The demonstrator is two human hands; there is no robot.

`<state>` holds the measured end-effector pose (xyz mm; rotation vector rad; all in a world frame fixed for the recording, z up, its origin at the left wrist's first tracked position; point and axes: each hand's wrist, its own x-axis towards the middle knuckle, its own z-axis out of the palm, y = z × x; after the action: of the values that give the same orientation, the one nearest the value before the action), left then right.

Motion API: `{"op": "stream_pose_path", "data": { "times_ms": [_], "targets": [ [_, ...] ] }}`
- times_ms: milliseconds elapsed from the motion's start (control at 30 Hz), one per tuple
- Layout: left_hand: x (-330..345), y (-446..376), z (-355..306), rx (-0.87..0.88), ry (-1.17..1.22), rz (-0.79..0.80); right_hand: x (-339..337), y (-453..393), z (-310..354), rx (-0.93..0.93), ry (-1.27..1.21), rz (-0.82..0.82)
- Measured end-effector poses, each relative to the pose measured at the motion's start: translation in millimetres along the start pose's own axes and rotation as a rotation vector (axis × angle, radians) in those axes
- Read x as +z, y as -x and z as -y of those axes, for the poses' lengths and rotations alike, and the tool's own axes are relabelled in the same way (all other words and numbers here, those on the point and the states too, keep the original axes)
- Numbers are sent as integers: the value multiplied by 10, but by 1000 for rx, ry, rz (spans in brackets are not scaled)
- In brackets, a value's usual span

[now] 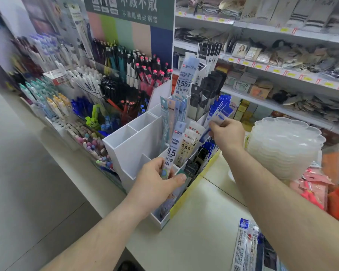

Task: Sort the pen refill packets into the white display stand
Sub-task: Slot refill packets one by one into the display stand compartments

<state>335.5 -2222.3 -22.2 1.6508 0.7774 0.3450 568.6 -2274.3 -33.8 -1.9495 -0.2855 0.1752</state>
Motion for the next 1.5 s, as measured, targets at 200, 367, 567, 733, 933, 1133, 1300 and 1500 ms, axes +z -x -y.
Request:
{"op": "stream_pose_path", "data": {
  "times_ms": [200,367,567,733,933,1133,1300,1500],
  "targets": [
    [-46,23,-20,-84,8,-5,141,-44,-64,9,295,133],
    [-32,36,-53,-139,155,38,166,-75,-62,6,342,155],
    [-67,91,-94,-78,269,162,-203,316,127,16,72,84],
    [-49,74,-139,-63,265,248,-412,923,322,68,-315,469],
    [20,86,-175,-37,260,314,-356,1185,416,54,-382,643],
    [-90,3,-287,20,232,111,-380,999,467,68,-467,521],
    [-294,-195,-583,111,303,-93,-581,522,926,-108,-563,220],
    [-338,-253,-655,200,254,-177,-478,162,1386,-314,-482,36]
  ]
}}
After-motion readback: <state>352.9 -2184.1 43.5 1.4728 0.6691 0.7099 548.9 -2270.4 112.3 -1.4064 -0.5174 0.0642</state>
